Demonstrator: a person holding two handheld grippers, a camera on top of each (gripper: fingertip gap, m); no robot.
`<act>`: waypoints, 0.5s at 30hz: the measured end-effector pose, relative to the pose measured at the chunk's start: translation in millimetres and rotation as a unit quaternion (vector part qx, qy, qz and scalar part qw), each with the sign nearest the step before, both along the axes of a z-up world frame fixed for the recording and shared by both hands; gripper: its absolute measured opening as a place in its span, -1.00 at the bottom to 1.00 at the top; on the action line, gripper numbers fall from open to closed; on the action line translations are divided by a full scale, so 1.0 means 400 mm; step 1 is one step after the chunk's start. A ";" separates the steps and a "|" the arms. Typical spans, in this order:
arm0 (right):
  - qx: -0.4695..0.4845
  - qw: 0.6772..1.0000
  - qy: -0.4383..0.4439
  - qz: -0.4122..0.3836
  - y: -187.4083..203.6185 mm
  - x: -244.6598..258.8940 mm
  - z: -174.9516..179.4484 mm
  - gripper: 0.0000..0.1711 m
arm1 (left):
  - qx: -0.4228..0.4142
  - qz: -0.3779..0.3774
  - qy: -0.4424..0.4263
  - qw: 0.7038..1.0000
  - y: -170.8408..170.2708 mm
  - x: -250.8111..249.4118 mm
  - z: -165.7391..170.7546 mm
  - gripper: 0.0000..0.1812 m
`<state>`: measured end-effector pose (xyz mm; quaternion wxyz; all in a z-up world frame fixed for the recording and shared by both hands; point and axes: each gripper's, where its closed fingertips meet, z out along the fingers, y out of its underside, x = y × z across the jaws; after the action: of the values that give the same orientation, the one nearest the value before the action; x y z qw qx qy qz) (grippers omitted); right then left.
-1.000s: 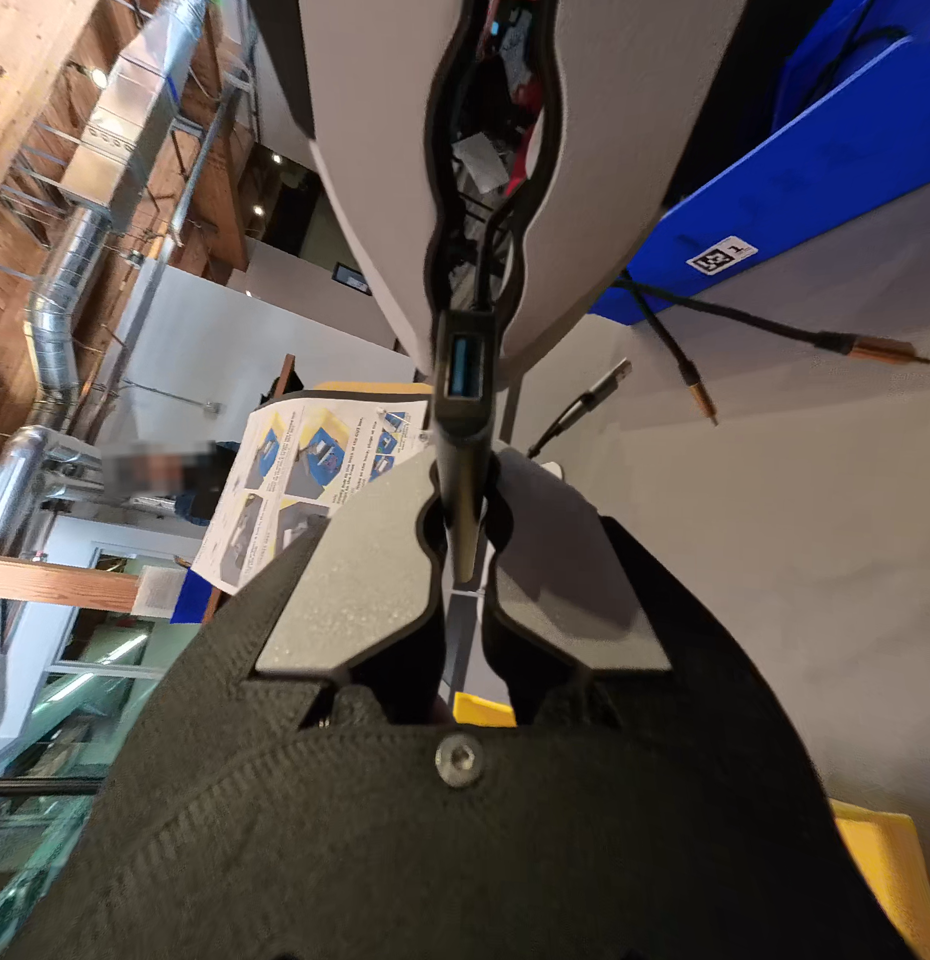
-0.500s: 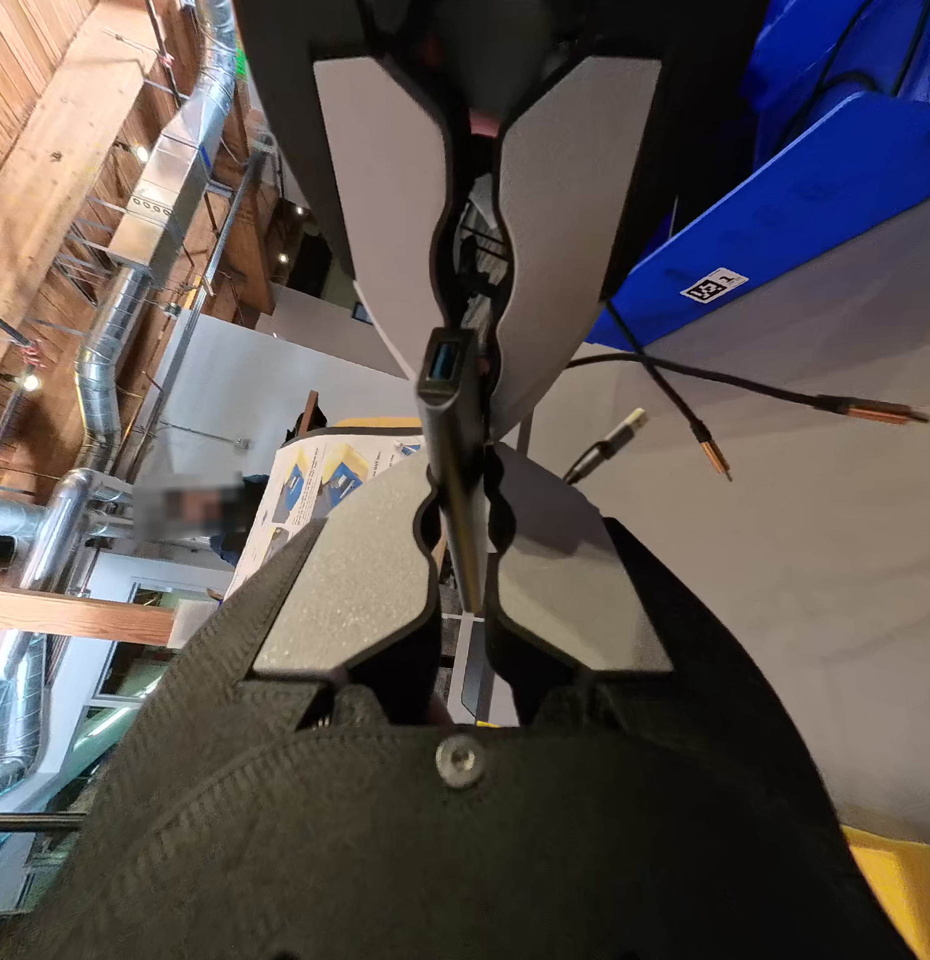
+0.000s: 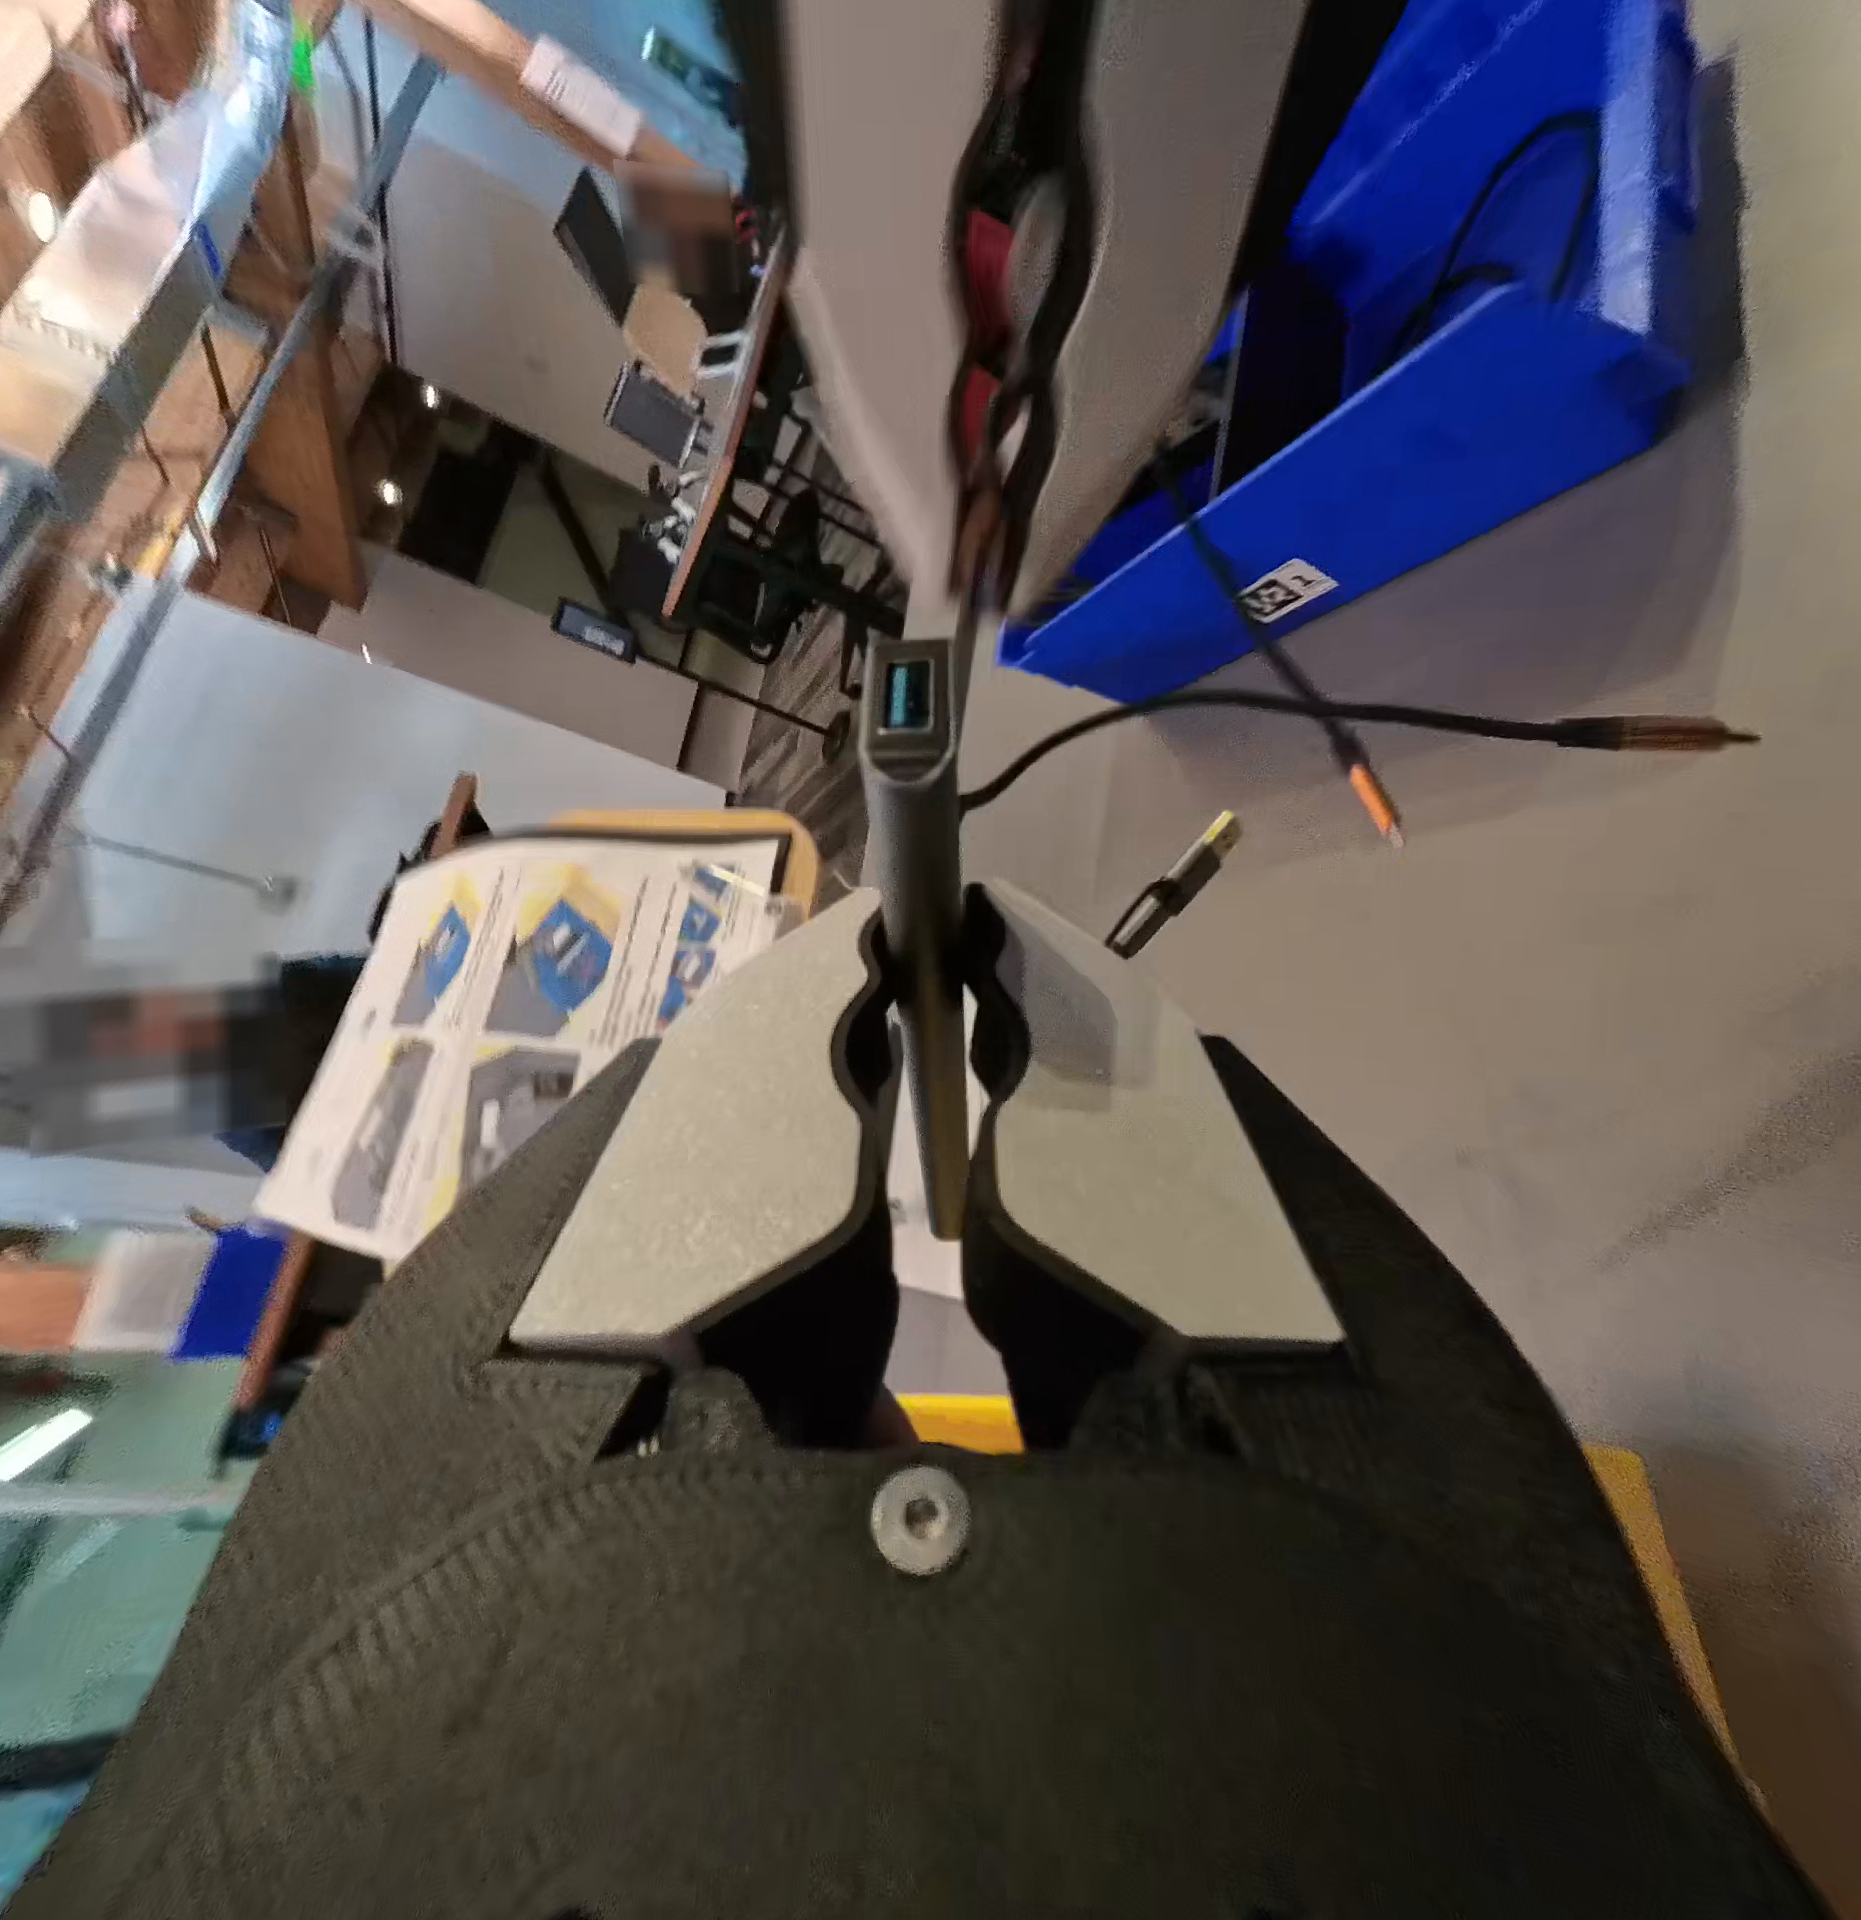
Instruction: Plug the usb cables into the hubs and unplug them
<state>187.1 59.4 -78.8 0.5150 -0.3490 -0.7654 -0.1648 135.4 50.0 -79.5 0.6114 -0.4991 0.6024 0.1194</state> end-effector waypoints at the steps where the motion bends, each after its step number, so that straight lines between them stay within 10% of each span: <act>1: -0.025 1.000 0.017 0.009 0.003 0.019 0.013 -0.92 | -0.007 0.003 -0.016 1.000 0.002 -0.026 0.017 -0.88; 15: -0.212 0.940 0.222 -0.148 0.144 0.346 0.090 -0.93 | 0.026 0.036 0.001 0.999 0.011 -0.061 0.071 -0.88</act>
<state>325.4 117.1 -42.8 0.5555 -0.5872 -0.5887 0.0088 111.2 54.3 -51.2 0.6187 -0.5042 0.5816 0.1572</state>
